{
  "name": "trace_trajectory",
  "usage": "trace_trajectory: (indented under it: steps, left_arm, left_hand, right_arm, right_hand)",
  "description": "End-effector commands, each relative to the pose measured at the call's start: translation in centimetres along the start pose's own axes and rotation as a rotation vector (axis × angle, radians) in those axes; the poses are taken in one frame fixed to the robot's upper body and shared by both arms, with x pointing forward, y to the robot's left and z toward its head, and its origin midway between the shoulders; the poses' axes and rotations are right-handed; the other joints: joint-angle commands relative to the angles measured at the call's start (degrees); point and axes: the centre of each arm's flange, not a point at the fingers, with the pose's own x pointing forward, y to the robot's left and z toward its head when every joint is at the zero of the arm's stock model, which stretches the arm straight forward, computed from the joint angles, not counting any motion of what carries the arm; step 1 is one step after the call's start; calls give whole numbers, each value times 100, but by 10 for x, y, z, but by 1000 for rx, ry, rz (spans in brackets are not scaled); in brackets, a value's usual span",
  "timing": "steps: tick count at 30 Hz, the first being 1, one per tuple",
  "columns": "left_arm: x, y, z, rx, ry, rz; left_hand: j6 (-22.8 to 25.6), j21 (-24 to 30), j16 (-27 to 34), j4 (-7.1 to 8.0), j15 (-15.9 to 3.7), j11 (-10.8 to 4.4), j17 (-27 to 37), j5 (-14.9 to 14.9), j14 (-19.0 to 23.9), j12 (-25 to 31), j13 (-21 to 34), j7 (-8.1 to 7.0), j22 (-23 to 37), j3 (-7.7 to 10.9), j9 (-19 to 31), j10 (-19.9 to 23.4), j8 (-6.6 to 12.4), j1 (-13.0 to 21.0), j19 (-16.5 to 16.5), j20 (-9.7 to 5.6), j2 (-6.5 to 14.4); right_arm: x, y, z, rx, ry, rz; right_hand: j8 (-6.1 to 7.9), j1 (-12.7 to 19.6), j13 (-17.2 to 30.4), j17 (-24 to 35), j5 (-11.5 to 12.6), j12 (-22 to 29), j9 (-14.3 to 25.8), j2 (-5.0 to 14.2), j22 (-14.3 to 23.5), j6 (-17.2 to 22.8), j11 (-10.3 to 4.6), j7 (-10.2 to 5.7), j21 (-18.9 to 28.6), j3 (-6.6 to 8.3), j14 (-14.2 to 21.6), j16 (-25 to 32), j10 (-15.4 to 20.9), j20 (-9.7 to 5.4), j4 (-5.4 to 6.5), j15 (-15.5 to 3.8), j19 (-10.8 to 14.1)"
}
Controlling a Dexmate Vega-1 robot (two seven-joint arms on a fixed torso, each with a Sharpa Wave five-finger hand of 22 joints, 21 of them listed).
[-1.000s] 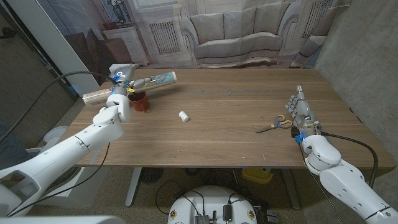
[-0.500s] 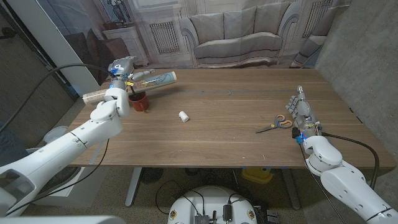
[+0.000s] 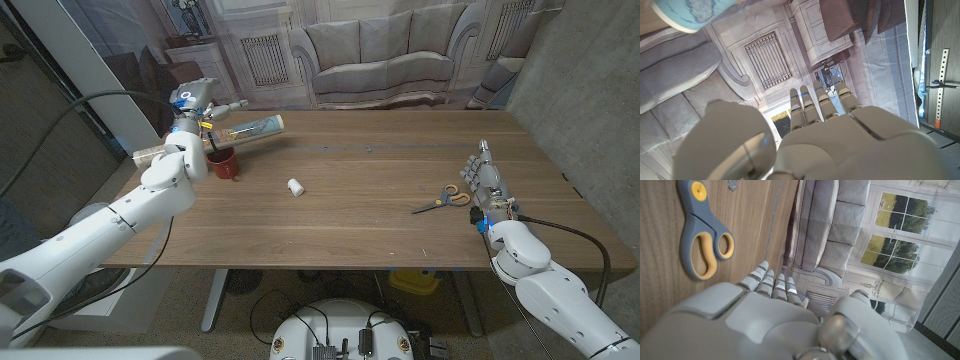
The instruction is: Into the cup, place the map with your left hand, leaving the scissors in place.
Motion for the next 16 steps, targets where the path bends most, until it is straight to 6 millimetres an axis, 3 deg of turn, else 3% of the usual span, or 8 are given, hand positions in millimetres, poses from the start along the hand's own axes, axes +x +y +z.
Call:
trace_trajectory:
  steps: [1,16]
  left_arm:
    - [3,17,5,5,-5,21]
    - [-6,22,6,-9,-31,50]
  left_hand:
    - [-23,14,42,-43,-144,10,8,26,35,50,11,12,5,-17,15,-27,25,-33,8,17,-4]
    - [56,18,54,-55,-143,1,5,51,66,71,9,7,4,-21,13,12,64,-54,6,0,1]
  right_arm:
    - [-3,2,-5,4,-2,8]
    - [-8,3,-7,6,5,7]
  right_hand:
    - [16,6,22,32,-27,7,8,22,17,54,10,16,0,-52,28,-25,55,25,-5,-21,38]
    - [16,8,22,31,-27,5,8,28,17,56,9,12,-1,-60,19,-29,54,18,-6,-20,37]
